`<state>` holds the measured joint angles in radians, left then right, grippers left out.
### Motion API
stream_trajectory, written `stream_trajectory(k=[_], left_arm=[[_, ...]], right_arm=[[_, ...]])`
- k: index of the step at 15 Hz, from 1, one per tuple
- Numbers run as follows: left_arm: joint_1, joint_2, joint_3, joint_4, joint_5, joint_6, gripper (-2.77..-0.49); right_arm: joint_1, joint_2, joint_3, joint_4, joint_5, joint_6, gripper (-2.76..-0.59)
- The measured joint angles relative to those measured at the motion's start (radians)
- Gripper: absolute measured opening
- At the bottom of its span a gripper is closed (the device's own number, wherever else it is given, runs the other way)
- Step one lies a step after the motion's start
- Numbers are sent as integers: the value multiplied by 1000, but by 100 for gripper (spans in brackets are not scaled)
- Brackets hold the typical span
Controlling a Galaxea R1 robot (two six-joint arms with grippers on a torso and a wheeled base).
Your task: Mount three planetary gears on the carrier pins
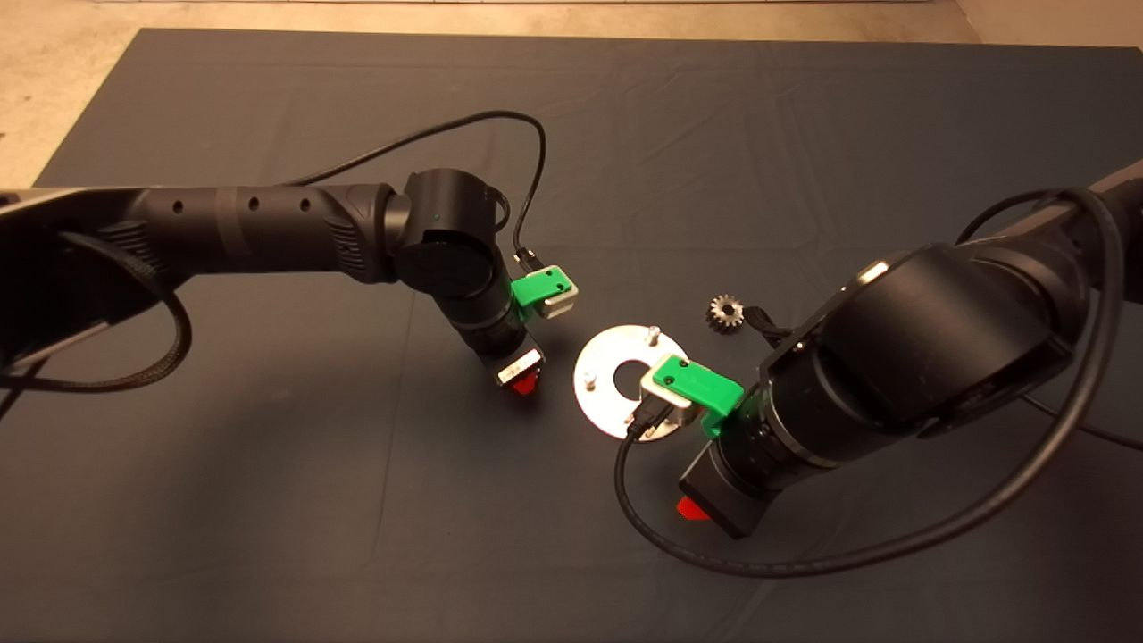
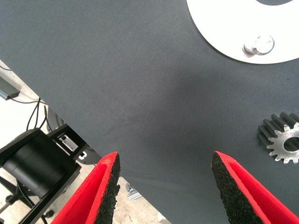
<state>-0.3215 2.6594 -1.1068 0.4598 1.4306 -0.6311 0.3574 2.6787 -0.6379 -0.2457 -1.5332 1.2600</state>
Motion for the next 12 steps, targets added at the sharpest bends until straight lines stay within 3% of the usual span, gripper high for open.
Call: stream_trajectory(k=[4,7,10,12], left_arm=[[0,0,0,-1,-24,-4,-122],[0,0,0,-1,-29,-18,-122],[0,0,0,-16,-56,-34,-122],[0,-1,4,-22,-63,-38,-122]], right_arm=[[0,0,-1,0,0,0,-191],[0,0,-1,0,0,0,-191],[0,-1,-3,0,0,0,-191],[0,-2,-3,0,0,0,-191]])
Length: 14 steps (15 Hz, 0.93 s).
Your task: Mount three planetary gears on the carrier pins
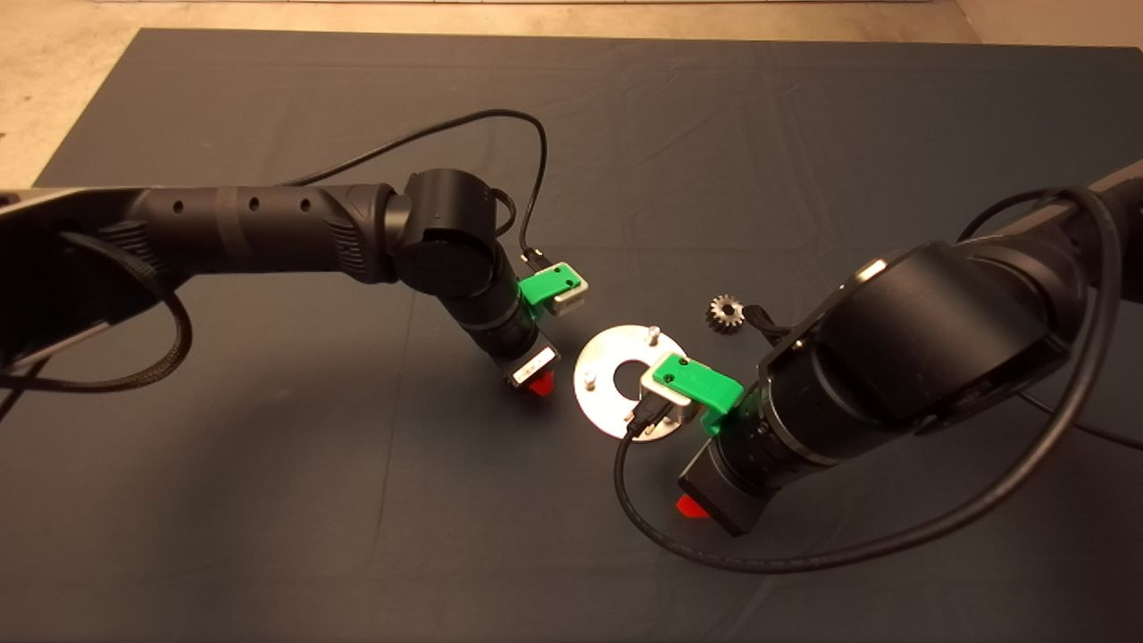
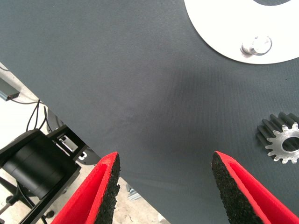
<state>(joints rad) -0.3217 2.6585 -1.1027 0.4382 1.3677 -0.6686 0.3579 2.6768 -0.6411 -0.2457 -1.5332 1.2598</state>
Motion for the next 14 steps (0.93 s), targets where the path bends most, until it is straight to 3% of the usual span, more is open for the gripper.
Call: stream_trajectory(k=[7,11,14], left_arm=[[0,-7,26,-2,-6,-15,-122],[0,-12,27,-4,-36,-16,-122],[0,-13,27,-4,-76,-25,-122]], right_arm=[[0,0,0,0,0,0,-191],[0,0,0,0,0,0,-191],[0,0,0,0,0,0,-191]])
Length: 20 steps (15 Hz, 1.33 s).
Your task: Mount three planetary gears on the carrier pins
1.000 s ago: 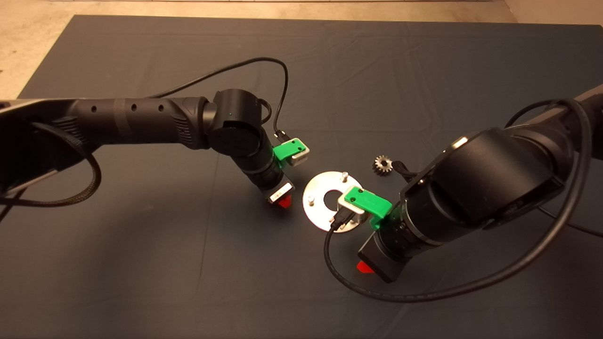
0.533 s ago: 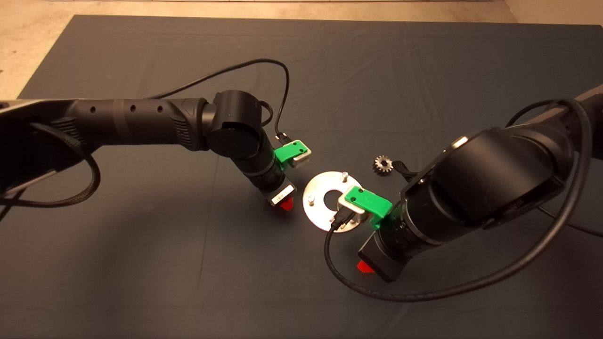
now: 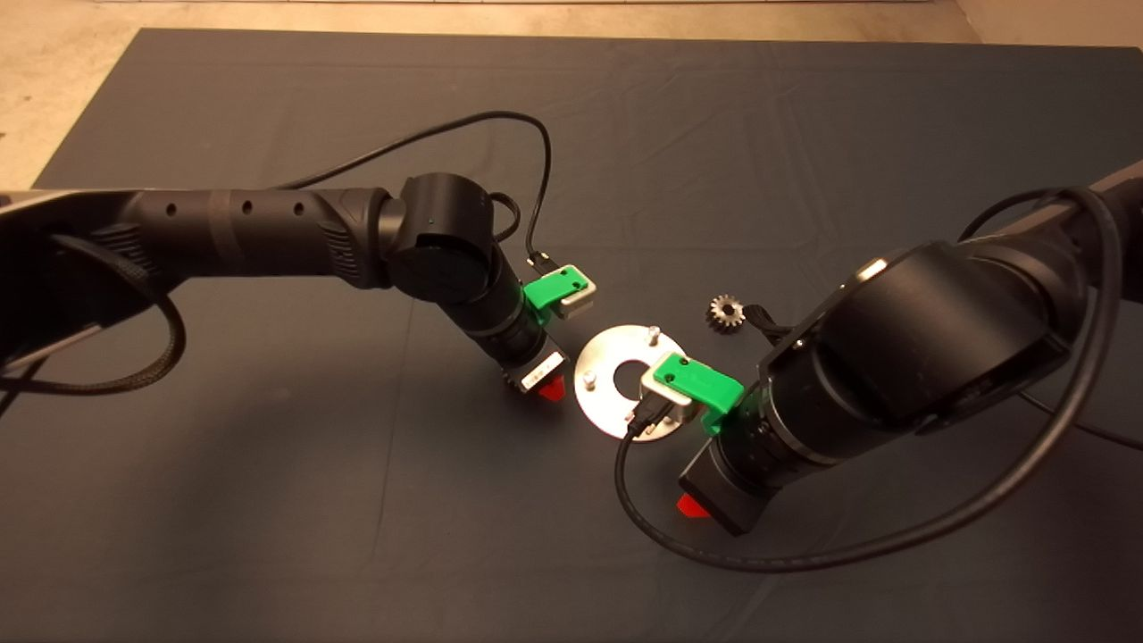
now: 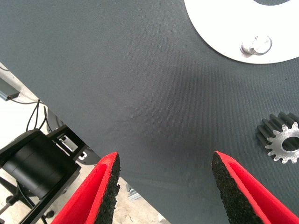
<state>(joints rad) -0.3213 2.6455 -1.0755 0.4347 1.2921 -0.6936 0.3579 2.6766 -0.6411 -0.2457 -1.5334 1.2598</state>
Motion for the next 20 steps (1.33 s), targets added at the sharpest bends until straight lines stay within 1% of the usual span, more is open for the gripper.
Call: stream_trajectory(k=[5,10,14,16,18,19,20], left_arm=[[0,-1,0,0,-3,0,-122],[0,-26,0,0,-3,1,-122],[1,-28,0,0,-3,1,-122],[1,-27,0,0,-10,1,-122],[7,-27,5,2,-14,0,-122],[14,-27,12,1,-18,0,-122],[20,-27,14,2,-18,0,-122]], right_arm=[[0,0,-1,0,0,0,-191],[0,1,-2,0,0,0,-191],[0,2,-2,0,0,0,-191],[0,2,-2,0,0,0,-191],[0,3,-2,0,0,0,-191],[0,3,-2,0,0,0,-191],[0,3,-2,0,0,0,-191]])
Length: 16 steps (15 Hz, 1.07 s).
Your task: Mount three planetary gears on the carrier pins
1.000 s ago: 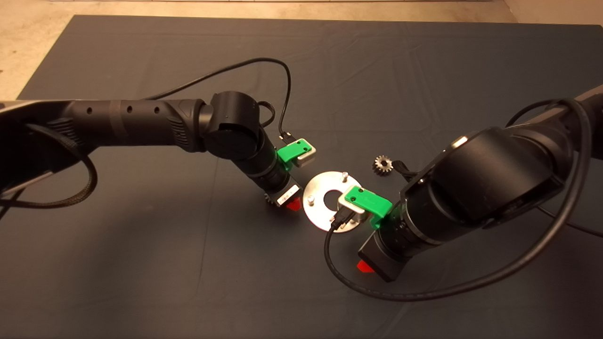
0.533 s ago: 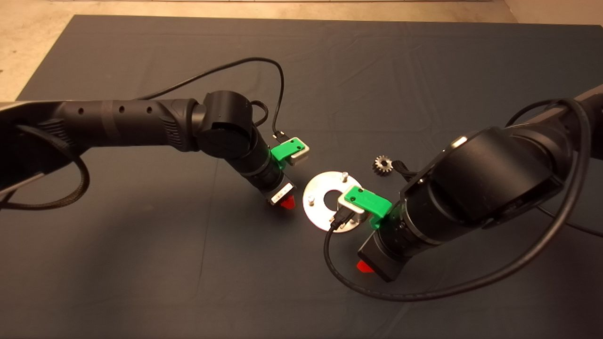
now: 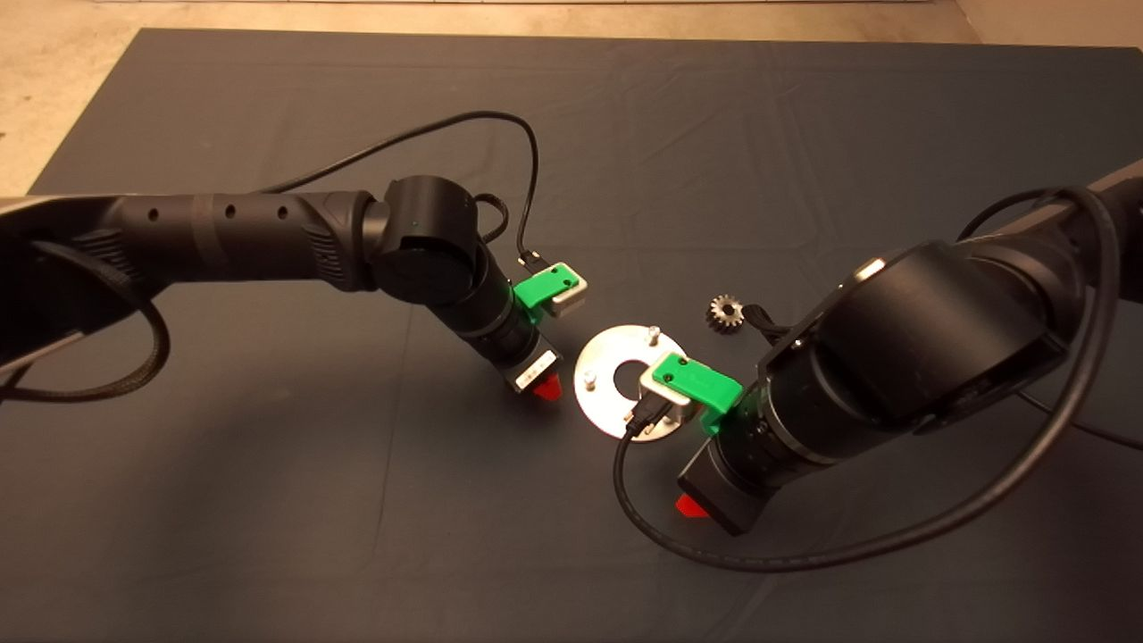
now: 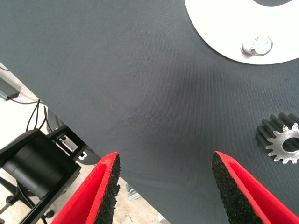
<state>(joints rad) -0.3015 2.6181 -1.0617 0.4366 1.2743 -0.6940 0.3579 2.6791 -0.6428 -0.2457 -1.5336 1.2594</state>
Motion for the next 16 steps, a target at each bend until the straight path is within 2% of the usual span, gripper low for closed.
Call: stream_trajectory(k=[4,9,12,13,16], left_arm=[[14,0,6,1,-2,0,-122],[14,-1,6,1,-3,0,-131],[14,-2,6,1,-11,0,-134],[14,-6,6,1,-11,1,-145],[14,-11,6,1,-19,0,-146]], right_arm=[[0,0,0,0,0,0,-191],[0,0,0,0,0,0,-191],[0,0,0,0,0,0,-191],[0,0,0,0,0,0,-191],[0,0,0,0,0,-2,-191]])
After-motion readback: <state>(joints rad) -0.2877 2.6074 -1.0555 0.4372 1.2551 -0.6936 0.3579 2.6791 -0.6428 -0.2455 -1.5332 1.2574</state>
